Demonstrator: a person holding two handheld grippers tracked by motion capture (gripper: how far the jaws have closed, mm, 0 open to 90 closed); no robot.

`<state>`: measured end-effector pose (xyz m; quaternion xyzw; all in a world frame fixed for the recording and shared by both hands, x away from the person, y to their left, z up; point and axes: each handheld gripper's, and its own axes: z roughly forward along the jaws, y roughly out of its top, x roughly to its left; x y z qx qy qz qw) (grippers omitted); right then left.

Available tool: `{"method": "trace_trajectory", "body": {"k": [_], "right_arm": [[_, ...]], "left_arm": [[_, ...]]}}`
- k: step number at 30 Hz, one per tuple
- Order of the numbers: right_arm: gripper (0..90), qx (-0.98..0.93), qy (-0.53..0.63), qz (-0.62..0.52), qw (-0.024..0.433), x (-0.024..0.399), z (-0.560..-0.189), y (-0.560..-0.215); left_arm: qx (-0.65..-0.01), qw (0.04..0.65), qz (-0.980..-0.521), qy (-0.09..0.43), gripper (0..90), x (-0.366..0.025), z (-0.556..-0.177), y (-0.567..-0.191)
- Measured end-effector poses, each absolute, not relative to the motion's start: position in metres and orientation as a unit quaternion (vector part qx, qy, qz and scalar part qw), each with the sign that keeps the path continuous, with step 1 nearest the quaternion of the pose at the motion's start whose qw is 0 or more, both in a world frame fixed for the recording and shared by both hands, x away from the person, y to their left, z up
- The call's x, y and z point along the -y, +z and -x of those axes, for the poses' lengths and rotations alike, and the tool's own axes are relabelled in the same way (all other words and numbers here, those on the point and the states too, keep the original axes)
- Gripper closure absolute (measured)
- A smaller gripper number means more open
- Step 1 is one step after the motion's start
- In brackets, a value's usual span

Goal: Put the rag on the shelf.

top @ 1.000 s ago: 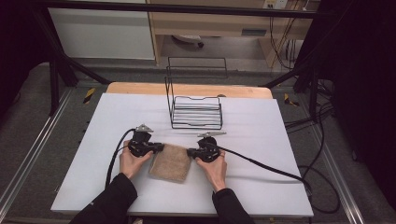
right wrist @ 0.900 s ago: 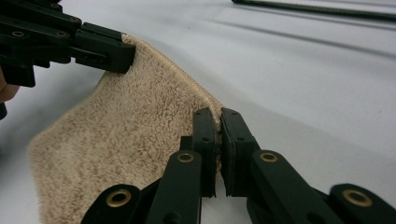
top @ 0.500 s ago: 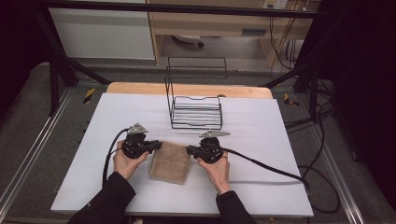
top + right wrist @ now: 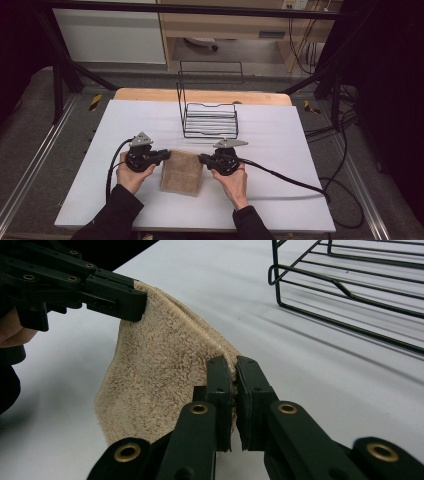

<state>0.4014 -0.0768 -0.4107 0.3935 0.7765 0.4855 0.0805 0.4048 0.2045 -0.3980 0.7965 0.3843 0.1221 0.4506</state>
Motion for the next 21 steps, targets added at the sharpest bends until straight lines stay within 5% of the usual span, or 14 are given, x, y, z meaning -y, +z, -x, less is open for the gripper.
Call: {"method": "trace_trajectory", "body": {"k": [21], "right_arm": [[85.9, -0.78, 0.504, -0.355, 0.111, 0.085, -0.391, -0.383]], "left_arm": [[-0.371, 0.479, -0.783, 0.141, 82.9, -0.201, -0.391, -0.377]]}}
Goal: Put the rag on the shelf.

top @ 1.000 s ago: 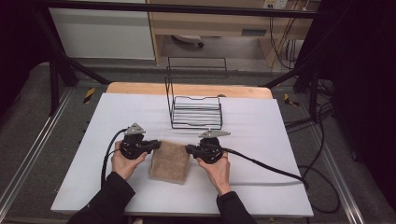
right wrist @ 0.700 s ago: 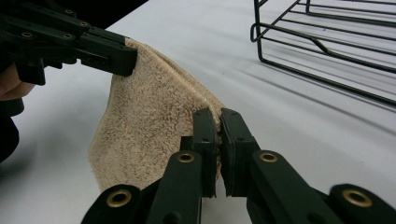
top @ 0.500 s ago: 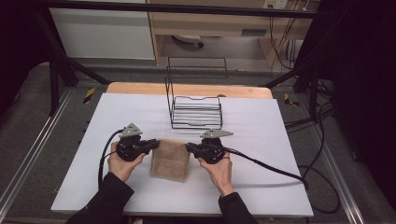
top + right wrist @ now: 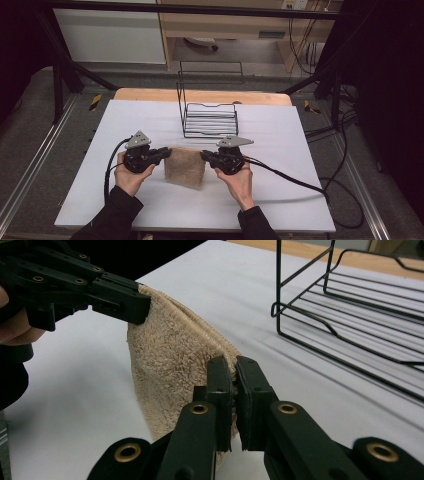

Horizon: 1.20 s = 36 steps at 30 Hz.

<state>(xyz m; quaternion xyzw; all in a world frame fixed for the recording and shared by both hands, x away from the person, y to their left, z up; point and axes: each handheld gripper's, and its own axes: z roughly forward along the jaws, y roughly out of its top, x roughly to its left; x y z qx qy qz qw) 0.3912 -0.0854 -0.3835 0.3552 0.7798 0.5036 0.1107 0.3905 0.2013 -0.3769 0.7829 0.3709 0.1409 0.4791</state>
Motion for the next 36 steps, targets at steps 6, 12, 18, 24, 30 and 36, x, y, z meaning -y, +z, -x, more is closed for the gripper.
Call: {"method": "trace_trajectory", "body": {"k": [6, 12, 18, 24, 30, 36], "right_arm": [[85.9, -0.777, 0.511, -0.346, 0.122, 0.088, -0.389, -0.376], [85.9, -0.775, 0.518, -0.338, 0.132, 0.091, -0.386, -0.37], [85.9, -0.77, 0.526, -0.334, 0.139, 0.096, -0.384, -0.364], [85.9, -0.767, 0.531, -0.33, 0.148, 0.102, -0.38, -0.355], [85.9, -0.764, 0.532, -0.325, 0.164, 0.109, -0.379, -0.344], [85.9, -0.758, 0.539, -0.321, 0.177, 0.114, -0.378, -0.334]], "left_arm": [[-0.368, 0.487, -0.777, 0.153, 82.9, -0.199, -0.385, -0.369], [-0.364, 0.496, -0.771, 0.163, 82.9, -0.196, -0.381, -0.364], [-0.361, 0.506, -0.765, 0.167, 82.9, -0.193, -0.378, -0.358], [-0.354, 0.515, -0.762, 0.17, 82.9, -0.188, -0.377, -0.35], [-0.346, 0.525, -0.757, 0.177, 82.9, -0.18, -0.378, -0.342], [-0.341, 0.534, -0.751, 0.185, 82.9, -0.176, -0.379, -0.335]]}}
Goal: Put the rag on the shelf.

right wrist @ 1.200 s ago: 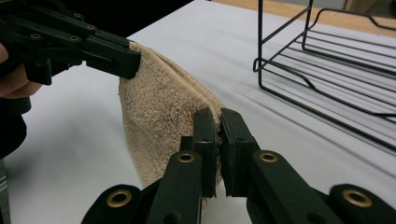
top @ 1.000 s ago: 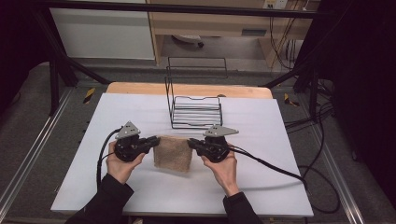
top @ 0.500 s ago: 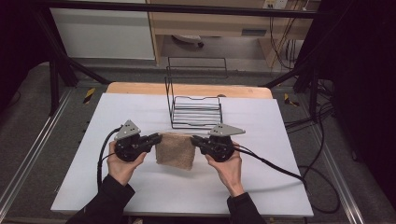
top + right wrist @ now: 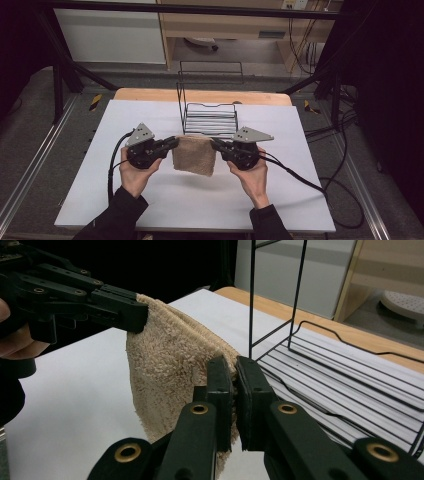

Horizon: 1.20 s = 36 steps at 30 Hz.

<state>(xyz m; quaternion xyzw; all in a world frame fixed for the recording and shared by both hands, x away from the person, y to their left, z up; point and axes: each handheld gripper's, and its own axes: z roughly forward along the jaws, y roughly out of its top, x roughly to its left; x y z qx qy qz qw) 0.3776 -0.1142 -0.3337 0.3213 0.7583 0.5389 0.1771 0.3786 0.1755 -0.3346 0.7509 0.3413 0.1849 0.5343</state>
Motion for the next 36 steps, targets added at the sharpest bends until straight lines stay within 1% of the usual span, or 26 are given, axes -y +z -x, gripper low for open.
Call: {"method": "trace_trajectory", "body": {"k": [24, 36], "right_arm": [[85.9, -0.727, 0.565, -0.318, 0.225, 0.128, -0.382, -0.298], [85.9, -0.711, 0.579, -0.317, 0.241, 0.13, -0.388, -0.285]], "left_arm": [[-0.331, 0.576, -0.719, 0.205, 82.9, -0.158, -0.396, -0.306], [-0.327, 0.594, -0.704, 0.214, 82.9, -0.155, -0.405, -0.296]]}}
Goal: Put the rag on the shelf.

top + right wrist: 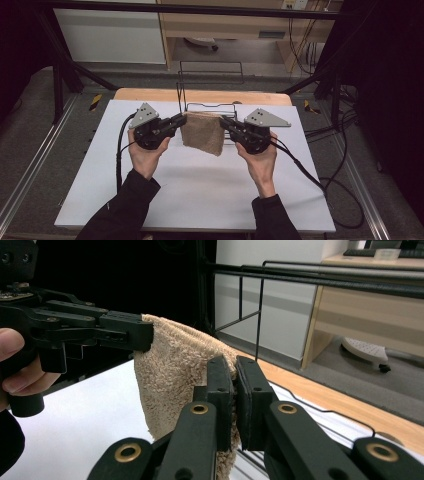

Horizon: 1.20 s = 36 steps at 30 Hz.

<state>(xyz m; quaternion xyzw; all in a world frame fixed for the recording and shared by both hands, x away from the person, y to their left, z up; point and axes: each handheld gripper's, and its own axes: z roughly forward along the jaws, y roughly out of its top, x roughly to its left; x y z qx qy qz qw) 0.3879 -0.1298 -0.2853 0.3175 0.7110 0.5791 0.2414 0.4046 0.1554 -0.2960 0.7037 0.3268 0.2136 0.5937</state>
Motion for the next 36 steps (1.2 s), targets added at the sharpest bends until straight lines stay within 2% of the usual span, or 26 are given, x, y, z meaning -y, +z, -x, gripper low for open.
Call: {"method": "trace_trajectory", "body": {"k": [36], "right_arm": [[86.1, -0.677, 0.602, -0.299, 0.299, 0.141, -0.404, -0.247]], "left_arm": [[-0.309, 0.625, -0.673, 0.247, 82.9, -0.139, -0.424, -0.257]]}}
